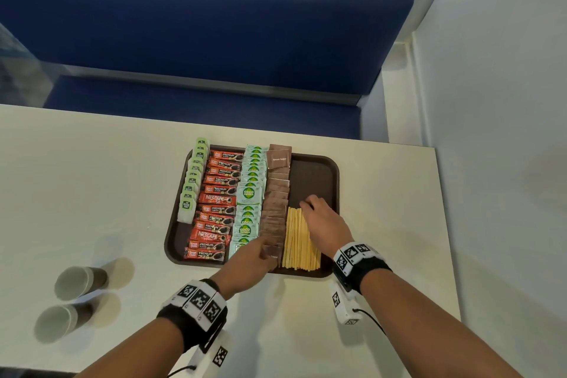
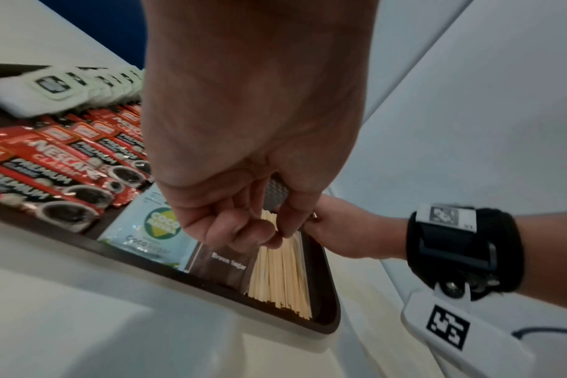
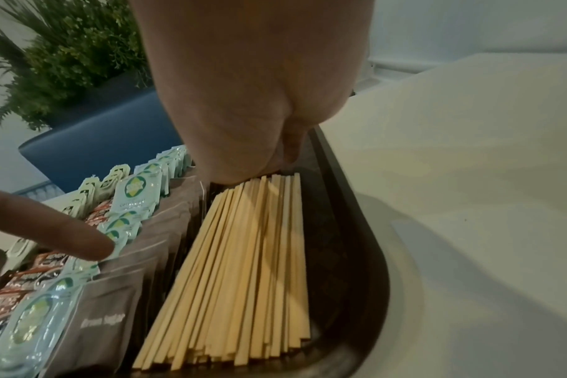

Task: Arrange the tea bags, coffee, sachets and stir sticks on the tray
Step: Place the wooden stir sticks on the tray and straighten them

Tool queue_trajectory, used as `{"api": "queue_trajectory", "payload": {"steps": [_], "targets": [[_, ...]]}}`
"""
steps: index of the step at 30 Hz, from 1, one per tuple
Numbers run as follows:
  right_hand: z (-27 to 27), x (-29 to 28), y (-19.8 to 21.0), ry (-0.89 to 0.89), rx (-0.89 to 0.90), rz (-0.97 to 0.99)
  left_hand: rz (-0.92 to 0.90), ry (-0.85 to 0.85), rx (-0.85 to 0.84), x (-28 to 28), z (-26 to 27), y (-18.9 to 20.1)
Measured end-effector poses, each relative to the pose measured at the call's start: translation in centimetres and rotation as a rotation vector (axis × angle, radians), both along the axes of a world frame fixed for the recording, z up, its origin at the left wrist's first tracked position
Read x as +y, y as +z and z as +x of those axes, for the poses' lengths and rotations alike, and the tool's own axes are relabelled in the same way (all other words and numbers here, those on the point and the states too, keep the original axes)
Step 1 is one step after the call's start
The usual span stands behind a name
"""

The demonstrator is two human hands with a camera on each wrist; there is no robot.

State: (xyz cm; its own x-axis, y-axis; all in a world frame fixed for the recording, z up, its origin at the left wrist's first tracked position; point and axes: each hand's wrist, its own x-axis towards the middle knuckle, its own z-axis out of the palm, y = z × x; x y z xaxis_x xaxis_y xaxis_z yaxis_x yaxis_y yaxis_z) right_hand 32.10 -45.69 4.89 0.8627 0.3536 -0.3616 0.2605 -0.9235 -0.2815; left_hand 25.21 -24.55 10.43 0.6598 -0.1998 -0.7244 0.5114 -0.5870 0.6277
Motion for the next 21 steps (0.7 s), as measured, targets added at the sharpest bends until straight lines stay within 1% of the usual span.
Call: {"api": "queue_trajectory", "payload": {"steps": [5,8,11,16,21], "targets": [[-0.4,0.2,-0.3,0.033,-0.052,-0.036,-0.018,0.141,0.04,2.3,-0.8,0.0],[-0.5,0.4,-0.4,0.019,-0.059,-0.034,-0.036,0.191,0.045,3.0,-1.0,0.0],[-0.4,0.7,-0.5,0.005,-0.054,-0.017,-0.034,0.198,0.048,3.4,-1.0,0.1],[-0.3,1.4,-0.6,0.047,-0.047,0.008,-0.038,0.212,0.036,3.8,-0.6,0.5],[-0.2,1.6,-0.6,0.032,-0.035,0.007,-0.027,0.224,0.046,4.4,-0.7,0.7]]}}
